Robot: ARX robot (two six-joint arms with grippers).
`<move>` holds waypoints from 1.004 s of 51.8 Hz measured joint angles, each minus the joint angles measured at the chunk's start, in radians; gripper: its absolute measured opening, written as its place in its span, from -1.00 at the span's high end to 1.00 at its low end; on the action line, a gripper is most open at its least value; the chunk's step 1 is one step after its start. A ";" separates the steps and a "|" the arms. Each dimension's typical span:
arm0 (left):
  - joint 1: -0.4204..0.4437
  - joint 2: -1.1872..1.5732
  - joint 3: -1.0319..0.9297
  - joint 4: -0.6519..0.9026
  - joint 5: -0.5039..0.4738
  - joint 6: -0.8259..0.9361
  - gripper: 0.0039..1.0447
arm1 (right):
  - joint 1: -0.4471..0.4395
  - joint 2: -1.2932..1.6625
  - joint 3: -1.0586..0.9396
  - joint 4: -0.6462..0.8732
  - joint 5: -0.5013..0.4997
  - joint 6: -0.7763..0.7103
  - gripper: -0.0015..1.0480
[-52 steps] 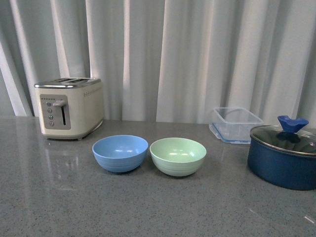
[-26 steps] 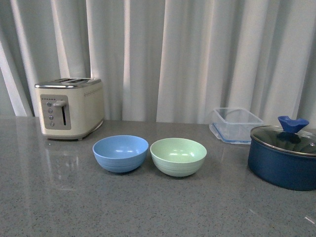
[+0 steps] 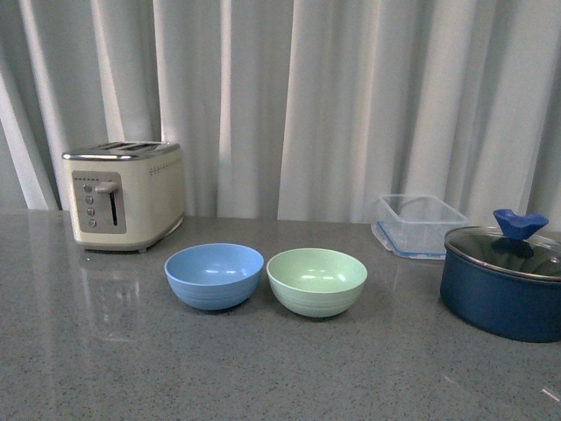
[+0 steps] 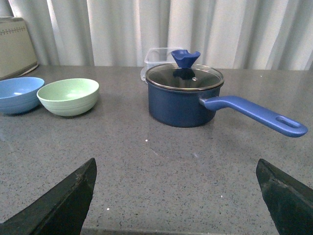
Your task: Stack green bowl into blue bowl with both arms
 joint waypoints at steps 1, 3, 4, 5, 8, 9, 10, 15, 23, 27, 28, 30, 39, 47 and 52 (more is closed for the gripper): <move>0.000 -0.008 0.000 -0.007 0.000 0.000 0.94 | 0.000 0.000 0.000 0.000 0.000 0.000 -0.81; 0.000 -0.027 0.000 -0.026 0.000 0.000 0.94 | 0.000 0.000 0.000 0.000 0.000 0.000 -0.81; 0.000 -0.039 0.000 -0.037 0.000 0.000 0.94 | 0.000 0.000 0.000 0.000 0.000 0.000 -0.81; 0.000 -0.045 0.000 -0.044 0.000 0.000 0.94 | 0.000 0.000 0.000 0.000 0.000 0.000 -0.81; 0.000 -0.072 0.000 -0.071 0.000 0.000 0.94 | 0.000 0.000 0.000 0.000 0.000 0.000 -0.81; 0.000 -0.081 0.000 -0.079 0.000 0.000 0.94 | 0.000 0.000 0.000 0.000 0.000 0.000 -0.81; 0.000 -0.087 0.000 -0.085 0.000 0.000 0.94 | 0.000 0.000 0.000 0.000 0.000 0.000 -0.81; 0.000 -0.122 0.000 -0.121 0.000 0.000 0.94 | 0.000 0.000 0.000 0.000 0.000 0.000 -0.81; 0.000 -0.163 0.000 -0.161 0.000 0.000 0.94 | 0.000 0.000 0.000 0.000 0.000 0.000 -0.81; 0.000 -0.276 0.000 -0.310 0.000 0.000 0.94 | 0.000 0.000 0.000 0.000 0.000 0.000 -0.81; 0.000 -0.303 0.000 -0.323 0.000 0.000 0.94 | 0.000 0.000 0.000 0.000 0.000 0.000 -0.81; 0.000 -0.320 0.000 -0.325 0.001 0.000 0.94 | 0.000 0.000 0.000 0.000 0.000 0.000 -0.81; 0.000 -0.324 0.000 -0.330 0.000 0.000 0.94 | 0.000 0.000 0.000 0.000 0.000 0.000 -0.81; 0.000 -0.324 0.000 -0.330 0.000 0.000 0.94 | 0.000 0.000 0.000 0.000 0.000 0.000 -0.81; 0.000 -0.325 0.000 -0.330 0.000 0.000 0.94 | 0.000 0.000 0.000 0.000 0.000 0.000 -0.81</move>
